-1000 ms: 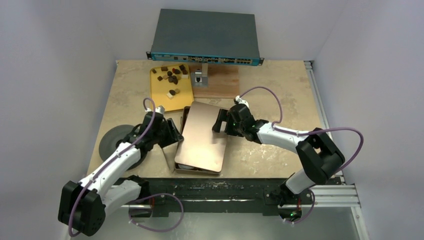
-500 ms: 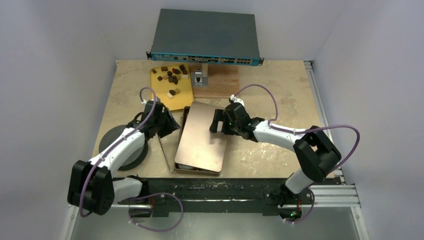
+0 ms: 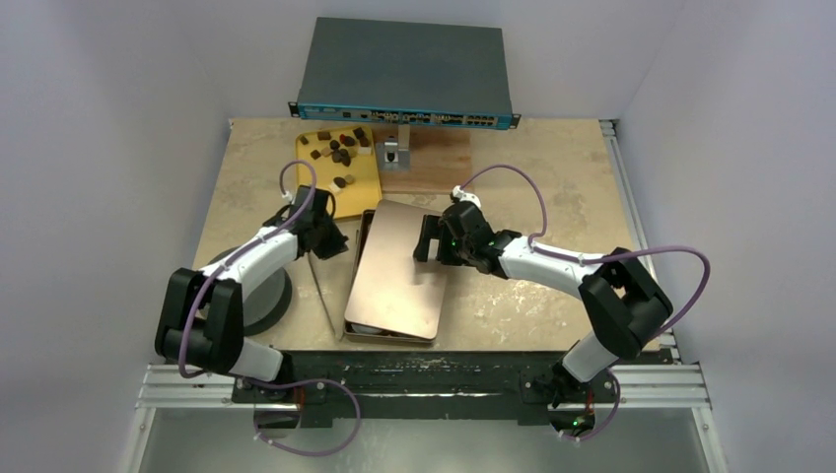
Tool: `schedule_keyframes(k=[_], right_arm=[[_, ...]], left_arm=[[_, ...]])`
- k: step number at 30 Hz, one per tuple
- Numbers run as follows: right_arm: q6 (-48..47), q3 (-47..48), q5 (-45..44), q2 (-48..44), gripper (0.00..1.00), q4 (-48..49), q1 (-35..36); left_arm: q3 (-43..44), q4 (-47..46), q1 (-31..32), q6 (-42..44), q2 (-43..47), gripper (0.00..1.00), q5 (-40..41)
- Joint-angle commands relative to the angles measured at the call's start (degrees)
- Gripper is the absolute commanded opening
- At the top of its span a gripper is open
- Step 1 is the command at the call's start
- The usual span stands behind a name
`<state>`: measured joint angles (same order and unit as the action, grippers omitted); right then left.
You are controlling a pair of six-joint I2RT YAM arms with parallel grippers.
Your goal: Pack the chocolate
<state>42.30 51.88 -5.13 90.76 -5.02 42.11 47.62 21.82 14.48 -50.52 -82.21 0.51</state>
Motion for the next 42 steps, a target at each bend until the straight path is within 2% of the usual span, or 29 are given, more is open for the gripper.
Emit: schedule_keyframes(k=[1, 16, 23, 29, 37, 41, 42], right_arm=[[-1.52, 1.99, -2.02, 0.59, 0.96, -1.89, 0.51], [-3.01, 3.75, -6.76, -0.1, 0.97, -7.68, 0.52], [-4.18, 4.26, -7.88, -0.07, 0.98, -10.07, 0.51], [-3.16, 2.3, -7.35, -1.07, 0.99, -9.67, 0.51], [-3.02, -0.69, -4.34, -4.67, 0.99, -7.92, 0.52], [-2.84, -1.63, -3.09, -5.87, 0.99, -7.52, 0.53], [-2.74, -1.8, -2.93, -6.08, 0.99, -7.44, 0.54]], left_arm=[[3.09, -0.41, 1.91, -0.85, -1.16, 0.0, 0.68], [11.75, -1.0, 10.85, -1.31, -8.45, 0.0, -1.87], [13.54, -1.58, 11.96, -1.66, -9.98, 0.0, -3.23], [12.5, 1.5, 11.7, 0.82, -7.04, 0.0, -0.72], [6.65, 5.62, 8.96, 3.61, 4.39, 0.16, 2.58], [3.14, 8.3, 8.83, 3.68, 11.52, 0.27, 2.34], [2.17, 8.97, 8.86, 3.75, 13.4, 0.32, 2.33]])
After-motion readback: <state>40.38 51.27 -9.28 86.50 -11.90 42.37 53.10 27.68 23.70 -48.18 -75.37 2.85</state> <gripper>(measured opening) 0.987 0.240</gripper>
